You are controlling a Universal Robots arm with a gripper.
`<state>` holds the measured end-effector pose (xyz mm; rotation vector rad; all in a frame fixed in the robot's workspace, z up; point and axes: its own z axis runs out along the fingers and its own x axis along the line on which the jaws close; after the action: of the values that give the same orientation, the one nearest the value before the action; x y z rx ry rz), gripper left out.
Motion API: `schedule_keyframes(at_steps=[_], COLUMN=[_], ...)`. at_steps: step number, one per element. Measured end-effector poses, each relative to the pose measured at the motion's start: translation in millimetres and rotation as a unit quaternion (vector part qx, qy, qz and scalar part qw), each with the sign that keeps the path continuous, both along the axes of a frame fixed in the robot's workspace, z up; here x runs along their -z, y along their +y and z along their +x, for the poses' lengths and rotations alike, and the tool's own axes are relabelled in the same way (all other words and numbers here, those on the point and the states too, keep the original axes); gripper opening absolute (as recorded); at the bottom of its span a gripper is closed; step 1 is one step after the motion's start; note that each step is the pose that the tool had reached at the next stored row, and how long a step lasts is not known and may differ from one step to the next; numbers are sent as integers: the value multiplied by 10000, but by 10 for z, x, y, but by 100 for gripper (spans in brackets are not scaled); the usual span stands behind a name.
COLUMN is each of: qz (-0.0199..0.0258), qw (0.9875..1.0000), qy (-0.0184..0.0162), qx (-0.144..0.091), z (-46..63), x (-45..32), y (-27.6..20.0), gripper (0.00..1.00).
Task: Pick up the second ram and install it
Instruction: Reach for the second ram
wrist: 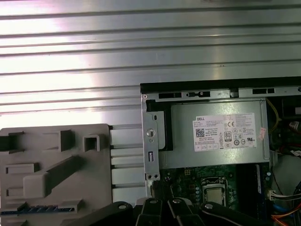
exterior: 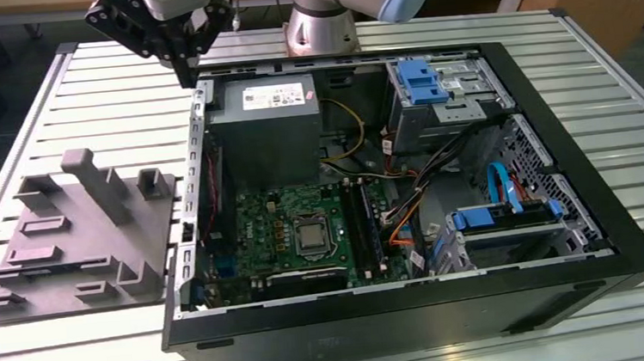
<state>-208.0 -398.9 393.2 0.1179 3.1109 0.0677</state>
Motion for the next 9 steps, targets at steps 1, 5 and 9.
schedule_keyframes(at_steps=[1,5,9], qz=[0,0,0], qw=[10000,10000,10000], qy=[-1,-3,-4], qx=[0,0,0], z=[-20,-96,-163], x=[0,1,0], y=[0,0,0], gripper=[10,10,10])
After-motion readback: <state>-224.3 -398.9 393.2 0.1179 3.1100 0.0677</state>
